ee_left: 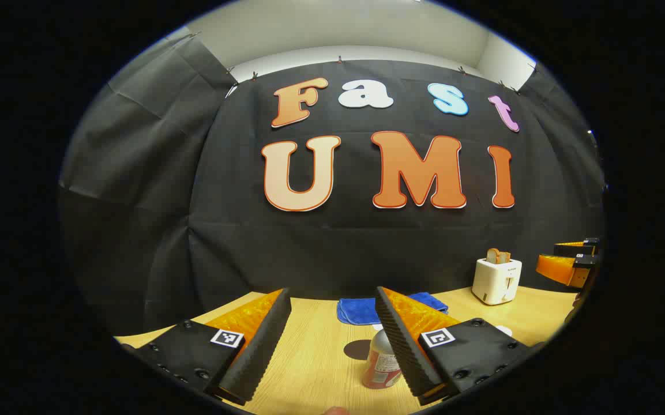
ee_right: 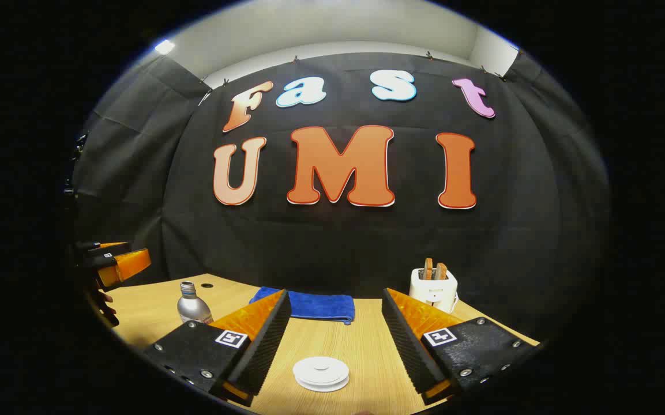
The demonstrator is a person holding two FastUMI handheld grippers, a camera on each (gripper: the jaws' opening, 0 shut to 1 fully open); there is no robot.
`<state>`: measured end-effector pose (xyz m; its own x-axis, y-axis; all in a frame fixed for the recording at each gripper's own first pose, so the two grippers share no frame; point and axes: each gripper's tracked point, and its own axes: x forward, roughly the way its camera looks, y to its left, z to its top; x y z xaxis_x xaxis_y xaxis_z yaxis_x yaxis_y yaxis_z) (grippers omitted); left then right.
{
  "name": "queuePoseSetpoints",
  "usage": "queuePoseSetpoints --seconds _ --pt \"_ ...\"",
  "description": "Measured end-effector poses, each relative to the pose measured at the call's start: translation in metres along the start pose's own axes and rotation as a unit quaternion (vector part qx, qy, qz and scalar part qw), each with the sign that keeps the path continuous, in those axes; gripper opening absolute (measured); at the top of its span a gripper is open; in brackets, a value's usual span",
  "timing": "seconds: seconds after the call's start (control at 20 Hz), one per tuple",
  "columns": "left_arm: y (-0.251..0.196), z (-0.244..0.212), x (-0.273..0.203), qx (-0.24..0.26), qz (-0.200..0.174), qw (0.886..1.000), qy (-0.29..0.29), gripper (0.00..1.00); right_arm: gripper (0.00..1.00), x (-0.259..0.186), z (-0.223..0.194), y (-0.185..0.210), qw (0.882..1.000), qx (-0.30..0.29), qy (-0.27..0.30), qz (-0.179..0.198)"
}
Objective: Open the teacup lid with one hand, grasp the water bottle and pour water into the teacup with the other hand; after pouring, place the water bottle on the coaster and then close the teacup lid.
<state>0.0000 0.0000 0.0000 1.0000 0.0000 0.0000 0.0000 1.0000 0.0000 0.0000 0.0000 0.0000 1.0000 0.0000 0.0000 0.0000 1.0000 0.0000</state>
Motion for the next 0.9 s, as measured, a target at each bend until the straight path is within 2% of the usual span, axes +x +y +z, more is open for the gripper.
queuePoseSetpoints --seconds 0.15,0.2,0.25,0.35,0.45,0.55,0.8,0.85,0.9 --pt "-0.002 -0.003 -0.001 0.001 0.003 1.000 -0.001 0.96 0.95 -0.001 -0.010 -0.006 1.000 0.008 0.010 -0.006" --pt "-0.004 -0.004 -0.001 -0.002 -0.001 1.000 0.000 0.96 0.99 -0.002 -0.015 -0.007 1.000 0.014 0.017 -0.007" --pt "-0.004 -0.005 -0.001 -0.004 -0.001 1.000 0.003 0.96 0.95 -0.002 -0.018 -0.010 0.999 0.020 0.023 -0.009" --pt "-0.001 -0.006 0.000 -0.007 0.002 1.000 0.002 0.96 0.95 -0.001 -0.022 -0.012 0.999 0.031 0.034 -0.009" --pt "-0.007 0.001 -0.001 -0.015 -0.010 1.000 -0.008 0.96 0.95 -0.001 -0.025 -0.011 0.998 0.045 0.043 -0.004" --pt "-0.005 -0.005 -0.002 -0.003 -0.004 1.000 0.000 0.96 0.95 0.000 -0.021 -0.012 0.998 0.051 0.040 -0.003" --pt "-0.004 0.004 -0.004 0.007 -0.006 1.000 -0.009 0.96 0.95 0.006 -0.019 -0.009 0.999 0.032 0.033 -0.002" --pt "-0.003 0.006 -0.006 0.010 -0.005 1.000 -0.011 0.96 0.99 0.009 -0.023 -0.008 0.999 0.026 0.035 0.000" --pt "-0.003 0.005 -0.007 0.010 -0.006 1.000 -0.011 0.96 0.99 0.012 -0.030 -0.007 0.999 0.018 0.041 -0.001"
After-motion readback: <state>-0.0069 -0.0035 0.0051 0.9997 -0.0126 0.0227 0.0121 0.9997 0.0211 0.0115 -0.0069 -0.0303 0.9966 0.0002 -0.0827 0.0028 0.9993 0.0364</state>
